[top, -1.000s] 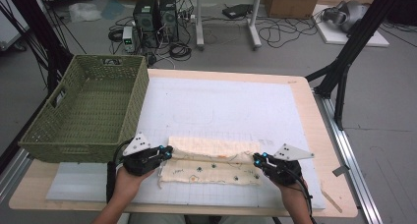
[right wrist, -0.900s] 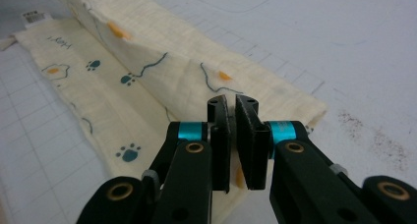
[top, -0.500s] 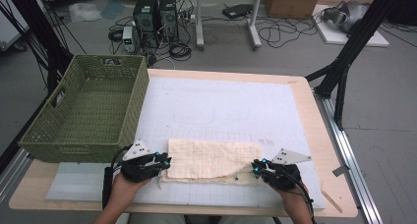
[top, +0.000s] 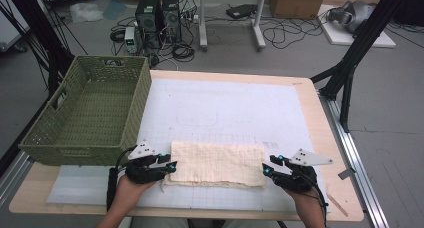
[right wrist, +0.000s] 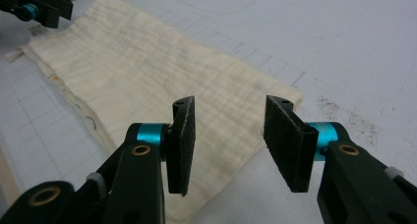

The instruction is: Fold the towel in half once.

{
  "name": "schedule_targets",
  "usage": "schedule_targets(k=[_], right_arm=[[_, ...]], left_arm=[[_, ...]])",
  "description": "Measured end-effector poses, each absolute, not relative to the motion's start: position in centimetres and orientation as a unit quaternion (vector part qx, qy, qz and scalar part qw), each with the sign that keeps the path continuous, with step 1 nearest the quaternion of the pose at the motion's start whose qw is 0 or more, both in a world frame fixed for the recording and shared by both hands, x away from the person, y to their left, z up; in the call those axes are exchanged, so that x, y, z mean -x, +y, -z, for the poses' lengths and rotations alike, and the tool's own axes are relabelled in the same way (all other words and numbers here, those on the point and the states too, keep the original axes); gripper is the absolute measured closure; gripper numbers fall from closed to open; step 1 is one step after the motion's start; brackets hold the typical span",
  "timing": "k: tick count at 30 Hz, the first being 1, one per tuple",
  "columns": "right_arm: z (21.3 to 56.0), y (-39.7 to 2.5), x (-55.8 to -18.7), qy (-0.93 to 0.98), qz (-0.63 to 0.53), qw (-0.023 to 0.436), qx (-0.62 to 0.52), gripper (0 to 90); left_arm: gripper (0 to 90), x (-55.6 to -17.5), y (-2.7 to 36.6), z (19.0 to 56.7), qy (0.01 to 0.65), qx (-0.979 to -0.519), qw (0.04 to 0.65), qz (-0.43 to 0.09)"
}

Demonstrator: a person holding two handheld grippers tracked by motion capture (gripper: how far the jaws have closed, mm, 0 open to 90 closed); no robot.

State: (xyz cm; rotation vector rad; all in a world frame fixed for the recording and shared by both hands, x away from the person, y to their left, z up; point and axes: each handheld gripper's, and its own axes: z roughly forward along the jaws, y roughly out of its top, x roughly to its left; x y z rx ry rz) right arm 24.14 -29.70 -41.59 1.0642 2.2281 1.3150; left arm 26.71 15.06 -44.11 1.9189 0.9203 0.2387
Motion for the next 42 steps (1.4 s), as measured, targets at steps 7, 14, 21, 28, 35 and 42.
schedule_targets(k=[7,14,21,28,35,42], right_arm=[[41.9,-29.4,-24.3,0.791,-0.454,0.171,-0.374,54.9],[42.0,-29.3,-24.3,0.789,-0.453,0.172,-0.377,55.2],[42.2,-29.3,-24.4,0.793,-0.449,0.168,-0.375,55.1],[42.7,-28.8,-24.4,0.807,-0.440,0.144,-0.367,57.7],[44.2,-27.0,-24.6,0.856,-0.380,0.109,-0.333,63.4],[43.3,-27.3,-24.3,0.873,-0.357,0.101,-0.315,63.9]], left_arm=[[57.8,-26.3,14.2,44.6,0.363,-0.807,0.455,-0.097],[83.4,-25.8,13.7,44.7,0.327,-0.828,0.435,-0.133],[84.1,-25.4,14.8,43.5,0.323,-0.801,0.489,-0.124],[85.0,-24.6,16.2,43.1,0.335,-0.789,0.506,-0.094],[84.0,-24.9,16.3,43.9,0.348,-0.807,0.470,-0.080],[63.7,-25.4,16.1,43.5,0.365,-0.798,0.466,-0.116]])
